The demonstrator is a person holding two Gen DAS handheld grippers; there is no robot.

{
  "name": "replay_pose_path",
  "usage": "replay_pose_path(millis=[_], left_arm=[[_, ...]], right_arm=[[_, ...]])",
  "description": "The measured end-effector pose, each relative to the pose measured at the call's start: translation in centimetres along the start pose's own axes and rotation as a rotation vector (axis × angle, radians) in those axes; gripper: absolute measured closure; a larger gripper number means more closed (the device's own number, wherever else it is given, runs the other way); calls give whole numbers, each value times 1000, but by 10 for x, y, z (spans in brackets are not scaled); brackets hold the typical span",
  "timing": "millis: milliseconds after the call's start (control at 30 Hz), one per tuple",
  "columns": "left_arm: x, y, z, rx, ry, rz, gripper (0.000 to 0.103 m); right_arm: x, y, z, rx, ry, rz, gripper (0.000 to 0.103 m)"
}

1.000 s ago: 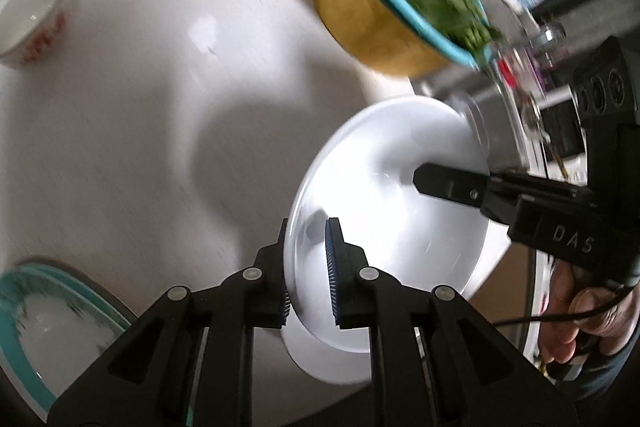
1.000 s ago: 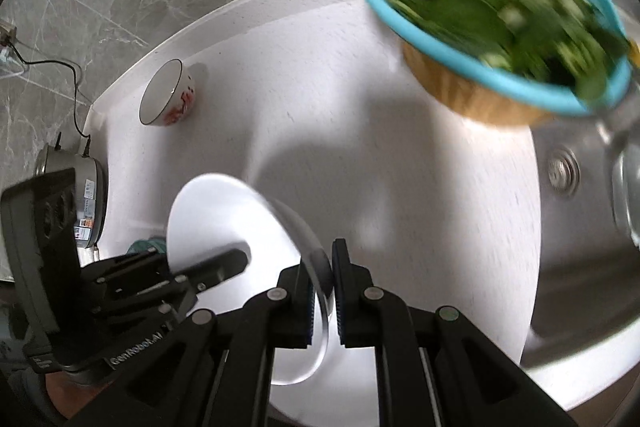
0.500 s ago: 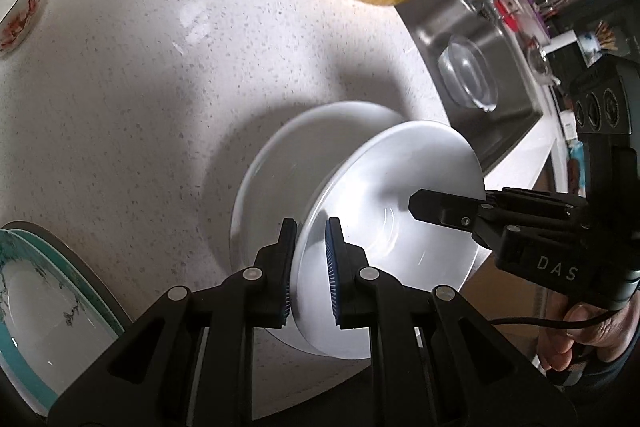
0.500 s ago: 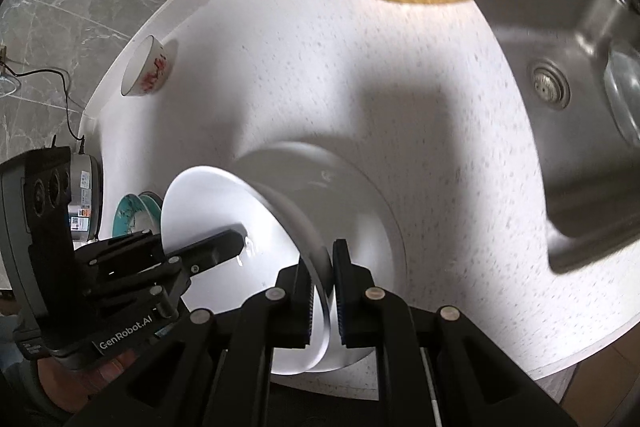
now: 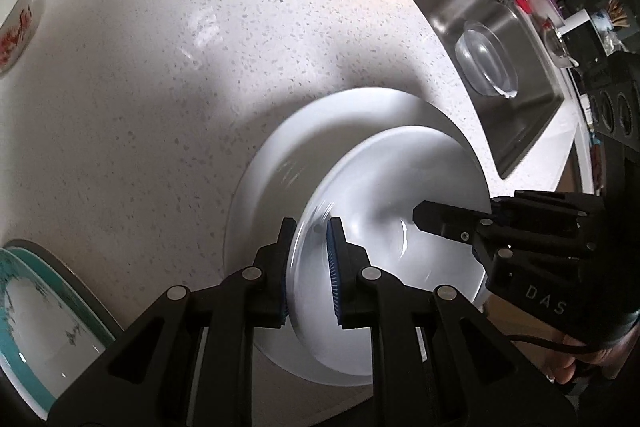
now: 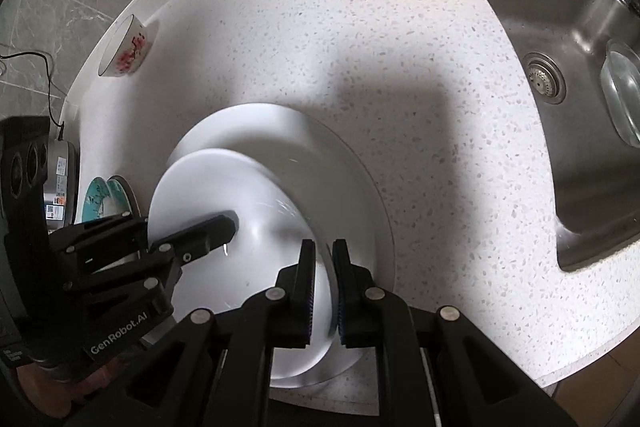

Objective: Organize plates and bowls
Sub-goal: 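Lift the small white bowl and lower it into the large white bowl, then open both tools to release the small white bowl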

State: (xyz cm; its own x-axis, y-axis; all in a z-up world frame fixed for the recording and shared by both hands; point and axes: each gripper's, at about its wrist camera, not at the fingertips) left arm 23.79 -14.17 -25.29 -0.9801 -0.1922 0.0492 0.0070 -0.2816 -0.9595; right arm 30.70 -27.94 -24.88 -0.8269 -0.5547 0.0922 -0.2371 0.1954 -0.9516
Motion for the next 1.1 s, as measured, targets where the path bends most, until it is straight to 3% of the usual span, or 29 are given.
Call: replay_pose_path(millis=[333, 400, 567, 667, 733, 800, 833, 867, 967, 1000, 1067, 1100], left_arm=[[-6, -2, 3, -3, 7, 7, 87], [-7, -2, 2, 10, 5, 6, 85], [-7, -7, 3, 34, 12, 18, 72], [-6, -12, 3, 63, 9, 27, 65], [-5, -18, 5, 77, 18, 41, 56], [-4, -27, 9, 66, 32, 61, 38], [-3, -33, 10, 70, 40, 80, 34], [-3, -38, 10, 76, 44, 89, 28], [-1, -54, 10, 108, 50, 118, 27], [-1, -60, 8, 128, 45, 129, 24], [0, -72, -2, 180, 21, 150, 11], [1, -80, -9, 214, -2, 168, 11]], right_arm=[[1, -1, -2, 8, -7, 16, 89], [2, -2, -2, -3, -6, 19, 84], [8, -9, -5, -51, -15, 27, 61], [11, -17, -6, -57, -10, 36, 54], [13, -27, -2, -50, 1, 52, 43], [14, -37, 1, -72, 7, 64, 40], [15, -45, 3, -69, 13, 77, 38], [16, -54, 5, -56, 20, 94, 30], [16, -79, 9, -71, 21, 161, 24], [15, -88, 11, -90, 22, 190, 23], [15, -106, 15, -179, 19, 264, 7], [15, -115, 19, -282, 18, 321, 0]])
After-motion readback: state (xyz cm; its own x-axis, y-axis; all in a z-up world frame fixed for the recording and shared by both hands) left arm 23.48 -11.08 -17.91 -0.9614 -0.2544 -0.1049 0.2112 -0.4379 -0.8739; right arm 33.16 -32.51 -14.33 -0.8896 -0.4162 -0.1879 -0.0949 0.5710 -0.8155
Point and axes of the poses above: each gripper's, at about its wrist camera, not at the fingertips, and y roughly the way its jaws point, z to its right, x to its underside, and after that the axes turned 13 degrees about -z, right-handed
